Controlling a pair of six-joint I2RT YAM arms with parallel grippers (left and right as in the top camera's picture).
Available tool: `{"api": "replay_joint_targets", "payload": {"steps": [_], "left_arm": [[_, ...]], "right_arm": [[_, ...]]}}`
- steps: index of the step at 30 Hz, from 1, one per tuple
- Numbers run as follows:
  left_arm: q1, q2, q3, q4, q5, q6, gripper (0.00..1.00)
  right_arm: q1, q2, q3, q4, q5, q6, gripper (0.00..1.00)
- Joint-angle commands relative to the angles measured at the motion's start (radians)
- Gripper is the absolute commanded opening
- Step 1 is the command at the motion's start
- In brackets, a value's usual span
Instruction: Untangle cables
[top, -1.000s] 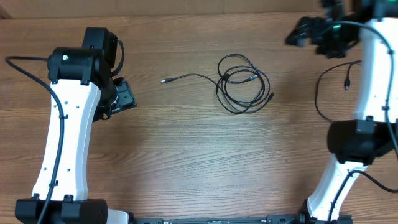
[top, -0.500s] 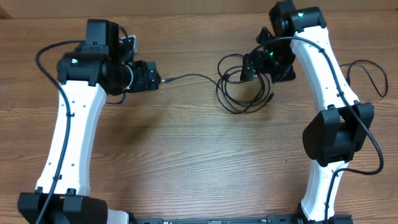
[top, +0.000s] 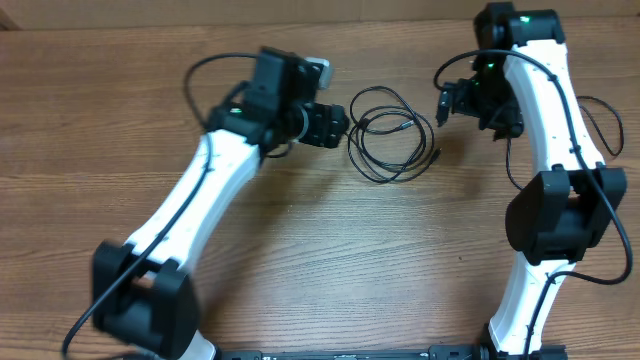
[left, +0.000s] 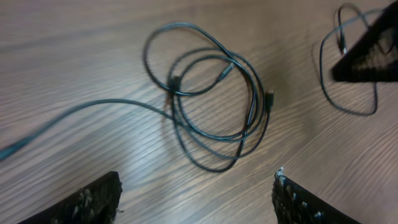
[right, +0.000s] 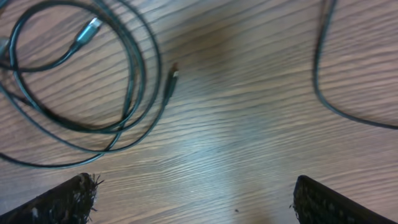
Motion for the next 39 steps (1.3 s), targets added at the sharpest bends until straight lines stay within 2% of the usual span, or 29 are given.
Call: {"api": "replay_joint_targets", "payload": {"steps": [1, 2, 5, 8, 14, 16, 17, 18, 19, 20, 24, 27, 35, 39], "left_arm": [[-0.037, 0.099, -0.019, 0.031, -0.031, -0.047, 0.77], [-0.050, 0.127, -0.019, 0.044, -0.040, -0.055, 0.77], [-0.081, 0.210, -0.019, 0.087, -0.048, -0.058, 0.87], [-0.101, 0.275, -0.019, 0.116, -0.050, -0.069, 0.79], [-0.119, 0.340, -0.019, 0.142, -0.048, -0.121, 0.76], [-0.118, 0.340, -0.018, 0.143, -0.049, -0.121, 0.56], [-0.116, 0.334, -0.016, 0.142, -0.048, -0.120, 0.42], [-0.113, 0.330, -0.016, 0.142, -0.050, -0.120, 0.23], [-0.108, 0.321, -0.013, 0.140, -0.049, -0.121, 0.11], [-0.103, 0.314, -0.010, 0.137, -0.050, -0.121, 0.04], [-0.064, 0.256, 0.019, 0.099, -0.053, -0.120, 0.04], [-0.021, 0.172, 0.053, 0.009, -0.077, -0.120, 0.04], [0.140, -0.094, 0.189, -0.348, -0.092, -0.116, 0.04], [0.217, -0.209, 0.226, -0.402, -0.074, -0.117, 0.04]], "right_arm": [[-0.016, -0.073, 0.021, -0.003, 0.013, 0.010, 1.00], [-0.021, -0.078, 0.021, -0.003, 0.013, 0.010, 1.00], [-0.027, -0.092, 0.021, -0.003, 0.005, 0.011, 1.00], [-0.027, -0.097, 0.021, -0.004, -0.018, 0.010, 1.00], [-0.027, -0.097, 0.021, -0.005, -0.020, -0.008, 1.00], [-0.027, -0.097, 0.021, -0.005, -0.020, -0.008, 1.00], [-0.027, -0.097, 0.021, -0.004, -0.020, -0.008, 1.00], [-0.027, -0.097, 0.021, -0.002, -0.020, -0.008, 1.00], [-0.027, -0.097, 0.021, -0.001, -0.020, -0.008, 1.00], [-0.027, -0.097, 0.021, 0.000, -0.020, -0.008, 1.00], [-0.027, -0.097, 0.021, -0.001, -0.020, -0.008, 1.00], [-0.027, -0.097, 0.021, -0.003, -0.021, -0.010, 1.00], [-0.016, -0.097, 0.021, 0.002, -0.259, -0.199, 1.00], [0.008, -0.097, 0.021, 0.010, -0.341, -0.264, 1.00]]}}
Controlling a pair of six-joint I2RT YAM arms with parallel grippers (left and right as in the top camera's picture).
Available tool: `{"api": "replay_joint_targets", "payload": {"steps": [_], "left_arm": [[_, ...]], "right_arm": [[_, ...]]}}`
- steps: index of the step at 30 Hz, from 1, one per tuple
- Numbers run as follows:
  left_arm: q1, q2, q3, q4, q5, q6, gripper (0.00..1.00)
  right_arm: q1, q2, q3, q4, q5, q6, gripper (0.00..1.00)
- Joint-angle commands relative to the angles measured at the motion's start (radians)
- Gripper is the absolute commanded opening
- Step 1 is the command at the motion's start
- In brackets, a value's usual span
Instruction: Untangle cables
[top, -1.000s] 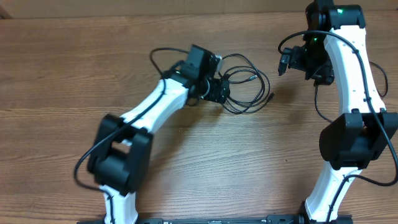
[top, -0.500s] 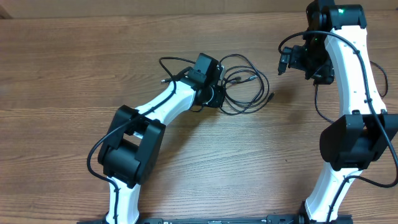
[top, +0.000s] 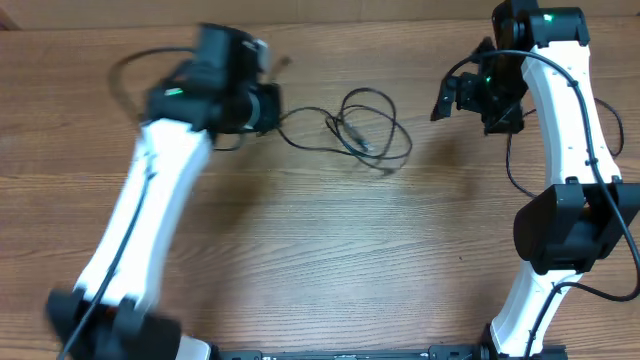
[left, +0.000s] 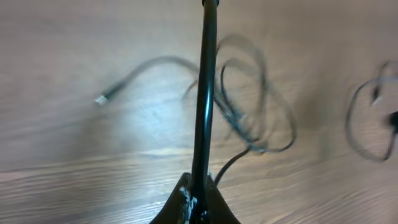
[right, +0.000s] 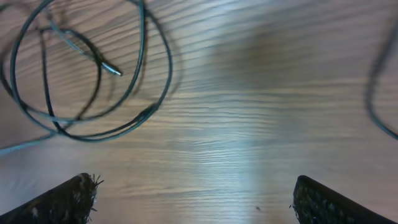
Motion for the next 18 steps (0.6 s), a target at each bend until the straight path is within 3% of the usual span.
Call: {"api": "replay_joint_targets", "payload": {"steps": [1, 5, 9, 11, 16, 18], "left_arm": [[0.047, -0.088, 0.033, -0.011, 0.042, -0.003, 0.04], [0.101, -0.172, 0.035, 0.029, 0.203, -0.002, 0.04], [0.109, -0.211, 0.035, 0.077, 0.200, -0.001, 0.04], [0.109, -0.222, 0.035, 0.085, 0.119, 0.003, 0.04], [0.109, -0.223, 0.035, 0.023, -0.270, 0.031, 0.04], [0.109, -0.223, 0.035, -0.012, -0.314, 0.032, 0.04]], "right_arm": [[0.031, -0.037, 0.021, 0.008, -0.121, -0.099, 1.00], [0.074, -0.037, 0.020, 0.035, -0.136, -0.101, 1.00], [0.123, -0.036, 0.019, 0.077, -0.136, -0.122, 1.00], [0.146, -0.036, 0.013, 0.095, -0.135, -0.127, 1.00], [0.188, -0.034, -0.034, 0.119, -0.132, -0.109, 1.00], [0.200, -0.033, -0.071, 0.137, -0.133, -0.069, 1.00]]}}
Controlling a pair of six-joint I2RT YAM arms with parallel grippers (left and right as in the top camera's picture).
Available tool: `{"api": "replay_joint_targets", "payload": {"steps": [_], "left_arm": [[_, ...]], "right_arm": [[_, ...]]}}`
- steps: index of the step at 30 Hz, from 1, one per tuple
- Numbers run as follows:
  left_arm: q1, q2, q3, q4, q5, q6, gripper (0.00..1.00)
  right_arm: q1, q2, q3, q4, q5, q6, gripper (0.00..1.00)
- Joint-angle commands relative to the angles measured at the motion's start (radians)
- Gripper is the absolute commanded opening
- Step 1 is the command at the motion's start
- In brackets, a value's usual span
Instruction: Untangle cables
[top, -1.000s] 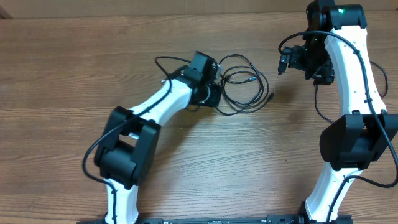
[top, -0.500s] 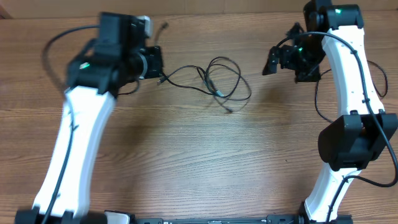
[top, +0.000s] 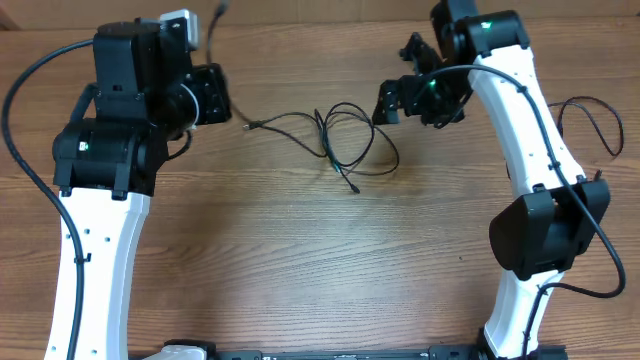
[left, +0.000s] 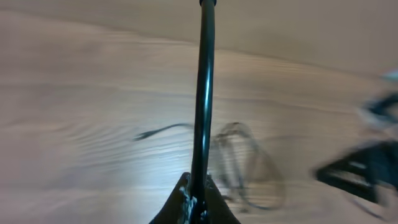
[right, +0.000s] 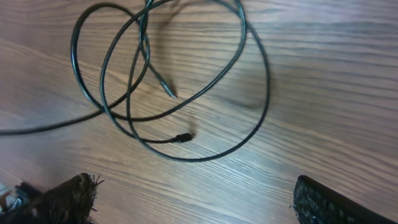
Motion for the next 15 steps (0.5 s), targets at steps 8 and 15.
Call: {"api": "replay_joint_targets", "payload": {"steps": [8, 15], "left_arm": [[0.000, -0.015, 0.015, -0.080, -0.189, 0.021, 0.04], [0.000, -0.015, 0.015, -0.099, -0.189, 0.021, 0.04]], "right_arm": [[0.103, -0.030, -0.206, 0.129, -0.064, 0.031, 1.00], [0.222, -0.028, -0.292, 0.319, -0.078, 0.026, 1.00]]}}
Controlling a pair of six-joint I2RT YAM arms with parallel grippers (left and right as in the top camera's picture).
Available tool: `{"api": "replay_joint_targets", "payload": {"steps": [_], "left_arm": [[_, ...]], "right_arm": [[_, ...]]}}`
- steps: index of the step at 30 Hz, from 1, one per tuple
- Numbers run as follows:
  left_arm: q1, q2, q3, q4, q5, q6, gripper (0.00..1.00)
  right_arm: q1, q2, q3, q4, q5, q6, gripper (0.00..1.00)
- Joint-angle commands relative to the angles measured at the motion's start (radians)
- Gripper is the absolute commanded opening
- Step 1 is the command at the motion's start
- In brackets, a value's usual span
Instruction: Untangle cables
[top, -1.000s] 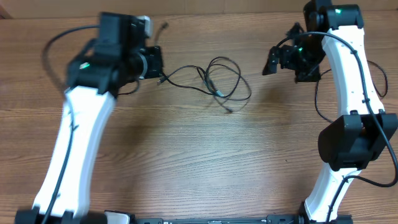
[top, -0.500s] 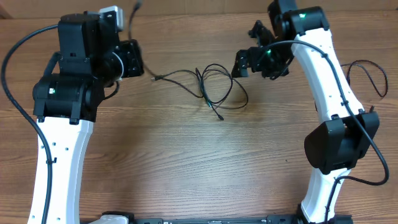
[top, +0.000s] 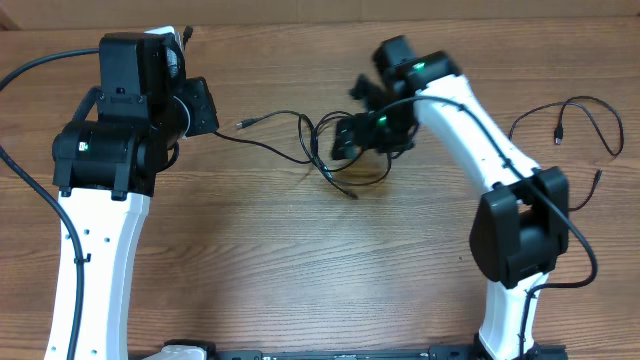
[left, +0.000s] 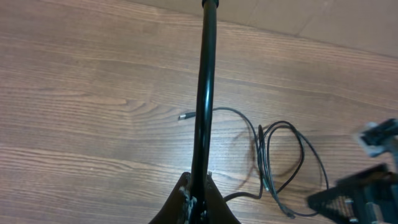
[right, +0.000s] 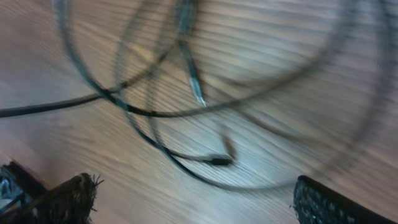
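A thin black cable lies in tangled loops (top: 335, 152) at the table's middle, and one free plug end (top: 243, 124) points left. My left gripper (top: 205, 108) at the far left is shut on a strand of this cable. In the left wrist view the strand (left: 204, 93) runs straight up from the closed fingers (left: 186, 198), with the loops (left: 280, 155) to the right. My right gripper (top: 347, 140) hangs open over the loops. Its view is blurred, showing cable strands (right: 186, 118) between the spread fingertips (right: 68, 199).
A second black cable (top: 570, 112) lies loosely at the far right of the wooden table (top: 300, 270), apart from the tangle. The right arm reaches across the table's upper middle.
My right gripper has moved left and down, from beside the loops' right edge to directly over them. The left gripper still holds its strand in about the same place.
First both grippers stood open on either side of a tight coil. Then the left gripper was shut on a strand and further left, with the coil drawn out. Later it was at the far left with a plug end stretched free. Now the right gripper is over the loops.
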Motion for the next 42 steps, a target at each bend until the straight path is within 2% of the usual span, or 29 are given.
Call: {"api": "replay_joint_targets", "payload": {"steps": [1, 13, 23, 28, 31, 33, 36, 38, 40, 42], "left_arm": [[0.000, -0.015, 0.015, -0.009, -0.020, 0.012, 0.04], [0.000, -0.015, 0.015, -0.028, -0.020, 0.012, 0.04], [0.000, -0.015, 0.015, -0.035, -0.020, 0.012, 0.04], [0.000, -0.015, 0.015, -0.042, -0.020, 0.012, 0.04], [0.000, -0.015, 0.015, -0.041, -0.020, 0.012, 0.04], [0.000, -0.015, 0.015, -0.043, -0.020, 0.012, 0.04], [0.000, -0.015, 0.015, -0.046, -0.020, 0.012, 0.04], [0.000, -0.015, 0.015, -0.046, -0.020, 0.012, 0.04], [0.000, -0.015, 0.015, -0.046, -0.021, 0.012, 0.04], [0.000, -0.015, 0.015, -0.047, -0.020, 0.012, 0.04]], "right_arm": [[0.048, -0.027, -0.027, 0.062, -0.023, -0.003, 1.00], [0.149, 0.002, -0.053, 0.325, 0.038, 0.166, 1.00], [0.177, 0.002, -0.198, 0.499, 0.077, 0.289, 1.00], [0.177, 0.002, -0.266, 0.575, 0.080, 0.311, 0.94], [0.177, 0.002, -0.308, 0.621, 0.083, 0.327, 0.86], [0.178, 0.002, -0.334, 0.652, 0.083, 0.353, 0.84], [0.178, 0.002, -0.373, 0.687, 0.101, 0.398, 0.66], [0.178, 0.002, -0.389, 0.698, 0.126, 0.436, 0.50], [0.178, 0.002, -0.393, 0.703, 0.132, 0.449, 0.43], [0.175, 0.002, -0.391, 0.706, 0.132, 0.449, 0.28]]}}
